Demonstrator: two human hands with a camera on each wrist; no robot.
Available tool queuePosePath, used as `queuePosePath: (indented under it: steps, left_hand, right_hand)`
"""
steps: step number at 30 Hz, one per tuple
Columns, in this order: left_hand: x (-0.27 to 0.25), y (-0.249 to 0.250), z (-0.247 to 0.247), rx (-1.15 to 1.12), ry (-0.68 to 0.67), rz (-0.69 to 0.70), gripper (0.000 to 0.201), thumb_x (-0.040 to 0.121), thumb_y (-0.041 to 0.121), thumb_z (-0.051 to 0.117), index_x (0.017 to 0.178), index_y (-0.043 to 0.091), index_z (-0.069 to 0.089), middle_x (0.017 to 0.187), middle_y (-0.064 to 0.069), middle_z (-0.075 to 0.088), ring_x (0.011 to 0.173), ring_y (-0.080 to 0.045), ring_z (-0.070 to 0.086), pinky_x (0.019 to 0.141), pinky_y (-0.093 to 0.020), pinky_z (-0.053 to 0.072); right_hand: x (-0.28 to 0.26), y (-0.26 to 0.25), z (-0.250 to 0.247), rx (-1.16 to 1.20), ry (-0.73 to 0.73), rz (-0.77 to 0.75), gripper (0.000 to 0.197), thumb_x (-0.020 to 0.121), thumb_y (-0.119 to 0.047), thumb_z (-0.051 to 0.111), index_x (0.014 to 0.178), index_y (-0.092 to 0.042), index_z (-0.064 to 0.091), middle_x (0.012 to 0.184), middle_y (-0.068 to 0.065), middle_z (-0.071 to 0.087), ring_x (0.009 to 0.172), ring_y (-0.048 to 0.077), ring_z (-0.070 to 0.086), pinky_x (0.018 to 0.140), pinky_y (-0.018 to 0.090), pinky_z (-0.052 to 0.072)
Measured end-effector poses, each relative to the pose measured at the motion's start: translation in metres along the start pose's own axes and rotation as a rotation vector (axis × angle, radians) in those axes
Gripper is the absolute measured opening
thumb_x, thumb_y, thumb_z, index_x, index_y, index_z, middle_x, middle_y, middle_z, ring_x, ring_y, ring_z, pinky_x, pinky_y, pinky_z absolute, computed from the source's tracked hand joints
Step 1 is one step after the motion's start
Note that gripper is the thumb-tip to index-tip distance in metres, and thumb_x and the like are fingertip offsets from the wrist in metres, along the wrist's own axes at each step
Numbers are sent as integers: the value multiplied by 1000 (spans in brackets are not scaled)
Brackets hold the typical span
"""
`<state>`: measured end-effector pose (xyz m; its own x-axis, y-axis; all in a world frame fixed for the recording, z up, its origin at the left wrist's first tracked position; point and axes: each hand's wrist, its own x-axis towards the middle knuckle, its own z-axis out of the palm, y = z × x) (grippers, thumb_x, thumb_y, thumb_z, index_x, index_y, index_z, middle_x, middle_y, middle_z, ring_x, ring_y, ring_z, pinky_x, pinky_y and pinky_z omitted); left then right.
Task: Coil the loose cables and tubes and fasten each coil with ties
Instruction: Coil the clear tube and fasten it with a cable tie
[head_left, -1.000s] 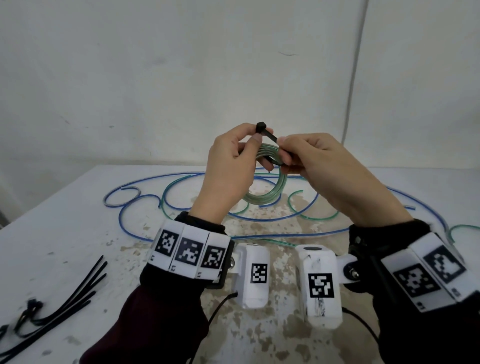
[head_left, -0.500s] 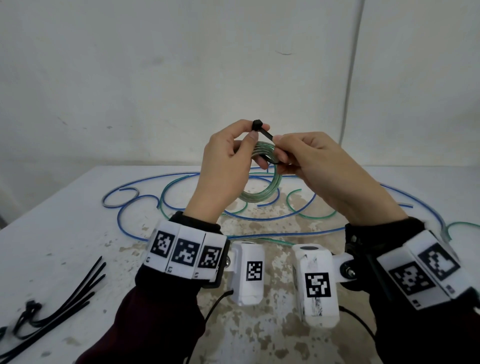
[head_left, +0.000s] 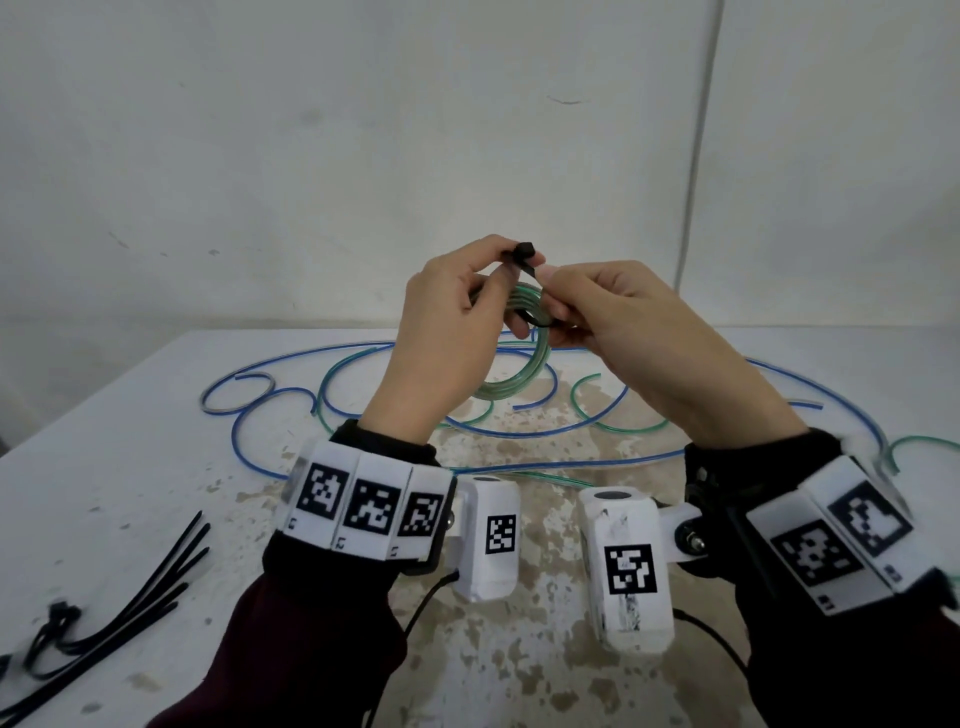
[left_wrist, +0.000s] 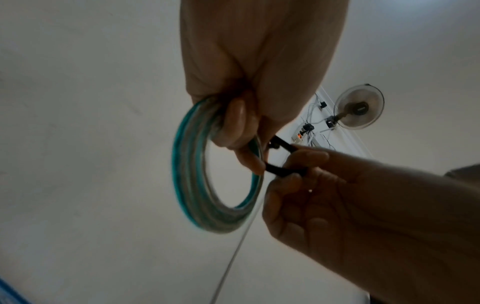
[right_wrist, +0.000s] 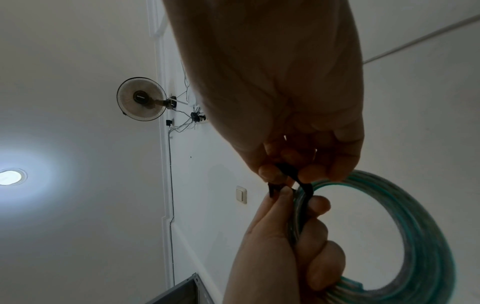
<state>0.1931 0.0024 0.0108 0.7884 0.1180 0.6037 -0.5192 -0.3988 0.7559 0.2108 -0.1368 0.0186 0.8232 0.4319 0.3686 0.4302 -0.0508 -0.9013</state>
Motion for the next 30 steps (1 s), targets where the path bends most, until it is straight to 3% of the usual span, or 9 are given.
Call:
queuePosePath:
  steps: [2,5,8,17,22,26,30]
  left_hand:
    - [-1,0,2,7,21,-12,24,97,6,45,98,10,68,65,2,66,51,-12,62,51,-13,40]
    - [-1,1,4,-70,28,-82,22,99,8,44,101,7,66,61,-3,63,39,-5,51,43,-13,33]
    - [-1,1,4,-79,28,-112,22,100,13,44,104,9,65,59,-11,62,33,-4,41,44,-21,31]
    - [-2,5,4,-58,27,-114,22,100,13,44,103,12,65,59,-13,62,32,-4,40,46,-25,29]
    - [-3,6,5,-51,44,-111,19,100,13,44,97,19,63,57,-10,62,31,-5,40,46,-25,29]
    - [-4,6,7,23,67,-33,21,99,12,45,101,12,65,60,-11,65,41,-4,55,49,-17,35]
    - [-5,4,10,64,72,21,21,99,10,46,102,10,67,60,-14,64,41,-2,52,48,-10,31]
  right_hand:
    - [0,0,0,-20,10,0,43,100,-23,43,57,-19,42,69,9,51,77,23,47,88,51,45]
    - [-1,-2,-1,-37,23,2,43,100,-21,43,57,-18,41,59,-5,48,70,16,45,78,35,43]
    - [-1,-3,-2,-40,30,5,43,100,-20,42,57,-17,42,55,-10,47,66,13,44,76,30,42]
    - [-1,-3,-2,-26,28,11,43,100,-19,42,57,-17,41,56,-8,47,68,16,44,75,32,41]
    - [0,-1,-3,-25,66,4,45,99,-22,44,54,-18,44,67,7,46,71,19,46,78,36,42]
    - [0,-2,-2,-16,83,15,45,99,-22,45,54,-18,45,64,5,44,71,21,47,84,49,46]
    - [0,-2,-4,41,79,34,44,99,-22,45,56,-17,46,70,11,44,75,26,50,92,52,46]
